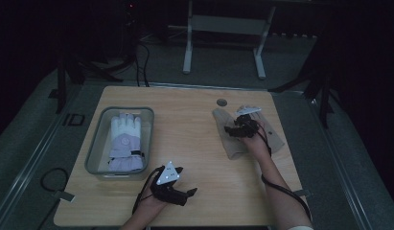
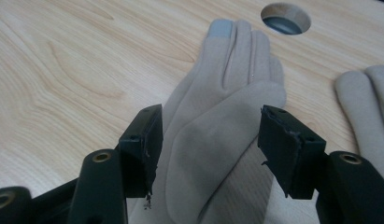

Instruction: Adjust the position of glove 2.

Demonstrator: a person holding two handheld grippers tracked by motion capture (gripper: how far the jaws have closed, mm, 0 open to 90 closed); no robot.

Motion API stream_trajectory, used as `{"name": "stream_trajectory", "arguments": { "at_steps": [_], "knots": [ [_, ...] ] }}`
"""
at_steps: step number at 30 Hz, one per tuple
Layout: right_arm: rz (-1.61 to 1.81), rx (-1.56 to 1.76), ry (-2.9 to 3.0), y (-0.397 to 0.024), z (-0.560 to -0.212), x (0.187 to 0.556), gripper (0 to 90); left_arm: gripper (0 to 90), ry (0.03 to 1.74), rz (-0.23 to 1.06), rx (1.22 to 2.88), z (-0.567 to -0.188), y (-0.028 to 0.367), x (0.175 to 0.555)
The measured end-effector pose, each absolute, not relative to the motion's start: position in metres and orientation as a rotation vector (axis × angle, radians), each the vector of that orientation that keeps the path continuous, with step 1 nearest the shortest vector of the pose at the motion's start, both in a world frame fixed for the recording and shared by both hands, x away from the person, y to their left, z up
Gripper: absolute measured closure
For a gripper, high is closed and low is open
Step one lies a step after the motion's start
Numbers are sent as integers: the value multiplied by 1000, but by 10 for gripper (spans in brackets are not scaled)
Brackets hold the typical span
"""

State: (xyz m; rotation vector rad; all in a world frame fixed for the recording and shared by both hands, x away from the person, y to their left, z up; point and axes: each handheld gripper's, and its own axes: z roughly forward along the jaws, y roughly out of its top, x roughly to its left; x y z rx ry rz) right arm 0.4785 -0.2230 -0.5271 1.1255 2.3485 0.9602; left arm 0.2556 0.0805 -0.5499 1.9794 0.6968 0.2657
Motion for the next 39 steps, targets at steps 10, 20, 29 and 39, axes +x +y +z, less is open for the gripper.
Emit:
{"name": "stream_trajectory", "arguments": {
  "at_steps": [10, 20, 29, 39],
  "knots": [
    [897, 1129, 2405, -223, -548, 485, 475, 67, 679, 252, 1978, -551, 80, 255],
    [930, 1280, 2356, -213, -543, 472, 782, 67, 685, 258, 1986, -553, 79, 255],
    [1042, 1396, 2267, -190, -522, 435, 783, 67, 690, 297, 1983, -552, 81, 255],
    [1087, 1459, 2107, -171, -486, 404, 782, 67, 689, 347, 1966, -551, 83, 254]
  ]
}}
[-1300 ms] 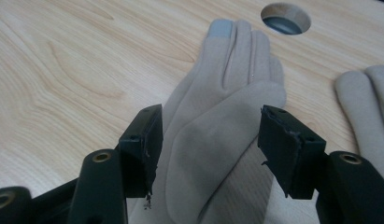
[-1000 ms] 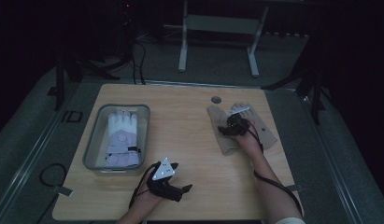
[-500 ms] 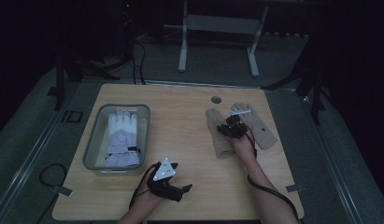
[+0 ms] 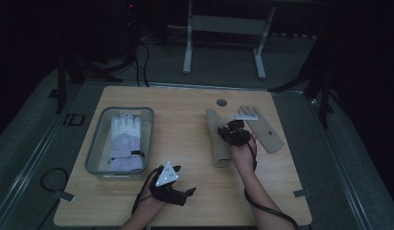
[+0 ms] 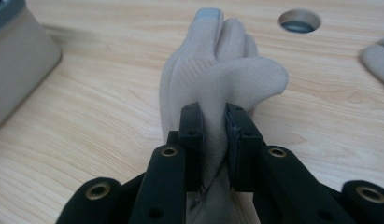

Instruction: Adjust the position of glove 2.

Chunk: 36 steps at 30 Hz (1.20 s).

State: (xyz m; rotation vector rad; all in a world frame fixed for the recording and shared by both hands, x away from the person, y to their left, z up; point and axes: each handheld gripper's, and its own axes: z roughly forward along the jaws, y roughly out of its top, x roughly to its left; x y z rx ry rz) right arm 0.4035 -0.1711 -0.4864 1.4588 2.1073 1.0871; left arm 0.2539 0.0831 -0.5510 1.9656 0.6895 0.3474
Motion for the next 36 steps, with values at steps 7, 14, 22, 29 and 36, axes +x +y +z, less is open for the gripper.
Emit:
{"name": "stream_trajectory", "arguments": {
  "at_steps": [7, 14, 22, 29, 36],
  "knots": [
    [1098, 1489, 2067, -163, -490, 378, 780, 67, 692, 345, 1958, -550, 84, 253],
    [1067, 1519, 2041, -153, -507, 364, 775, 67, 694, 337, 1957, -551, 84, 253],
    [962, 1542, 2055, -146, -535, 364, 742, 67, 678, 327, 1965, -553, 83, 253],
    [912, 1504, 2124, -142, -550, 365, 560, 67, 679, 319, 1965, -553, 83, 253],
    [888, 1448, 2146, -136, -551, 360, 465, 67, 678, 321, 1966, -553, 82, 252]
  ]
}}
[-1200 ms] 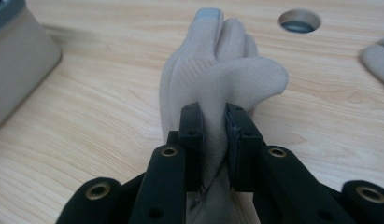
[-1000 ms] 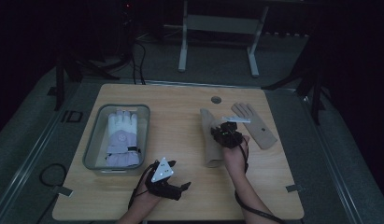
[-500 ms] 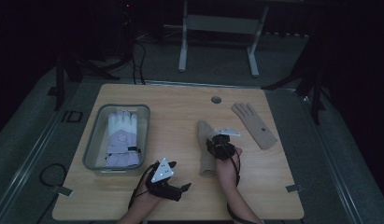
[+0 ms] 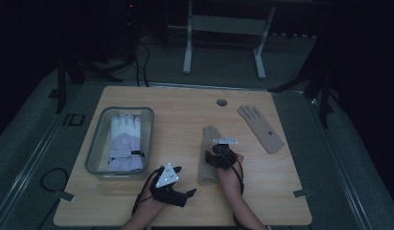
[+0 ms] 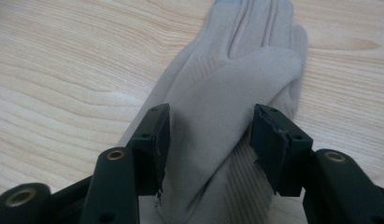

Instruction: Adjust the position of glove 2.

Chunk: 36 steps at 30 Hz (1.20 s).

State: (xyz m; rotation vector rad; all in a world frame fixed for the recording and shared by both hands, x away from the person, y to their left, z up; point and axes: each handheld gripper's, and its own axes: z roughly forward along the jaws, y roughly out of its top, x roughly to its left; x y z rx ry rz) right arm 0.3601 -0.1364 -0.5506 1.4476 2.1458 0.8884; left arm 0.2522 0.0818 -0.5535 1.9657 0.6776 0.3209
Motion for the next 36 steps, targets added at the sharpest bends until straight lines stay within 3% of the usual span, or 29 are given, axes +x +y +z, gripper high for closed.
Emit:
{"name": "stream_trajectory", "arguments": {
  "at_steps": [9, 19, 28, 36],
  "knots": [
    [946, 1352, 2217, -164, -530, 364, 509, 67, 683, 287, 1949, -555, 84, 254],
    [934, 1277, 2225, -243, -516, 387, 463, 67, 692, 294, 1958, -556, 85, 256],
    [924, 1352, 2140, -308, -510, 409, 503, 67, 695, 292, 1948, -555, 85, 257],
    [940, 1382, 2075, -341, -510, 428, 531, 67, 689, 287, 1949, -555, 85, 256]
  ]
}}
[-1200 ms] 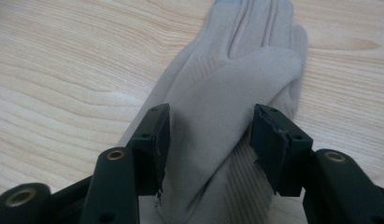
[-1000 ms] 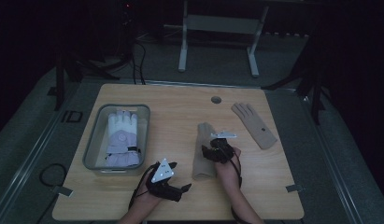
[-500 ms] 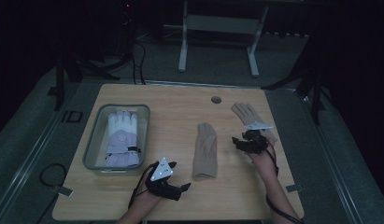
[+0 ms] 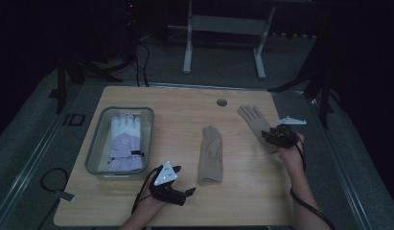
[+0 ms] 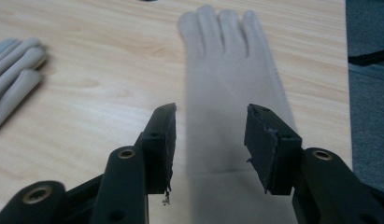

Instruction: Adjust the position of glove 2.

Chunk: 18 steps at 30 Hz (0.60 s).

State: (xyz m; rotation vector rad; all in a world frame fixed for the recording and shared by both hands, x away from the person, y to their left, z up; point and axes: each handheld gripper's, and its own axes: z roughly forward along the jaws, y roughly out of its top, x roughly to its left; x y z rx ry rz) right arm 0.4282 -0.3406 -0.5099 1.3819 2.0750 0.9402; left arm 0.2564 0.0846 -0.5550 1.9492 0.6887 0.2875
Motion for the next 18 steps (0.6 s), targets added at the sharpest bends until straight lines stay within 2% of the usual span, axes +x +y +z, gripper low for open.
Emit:
{"name": "stream_trajectory", "arguments": {
  "at_steps": [18],
  "knots": [
    [830, 1364, 2099, -334, -530, 485, 496, 67, 697, 283, 1954, -555, 86, 256]
  ]
}}
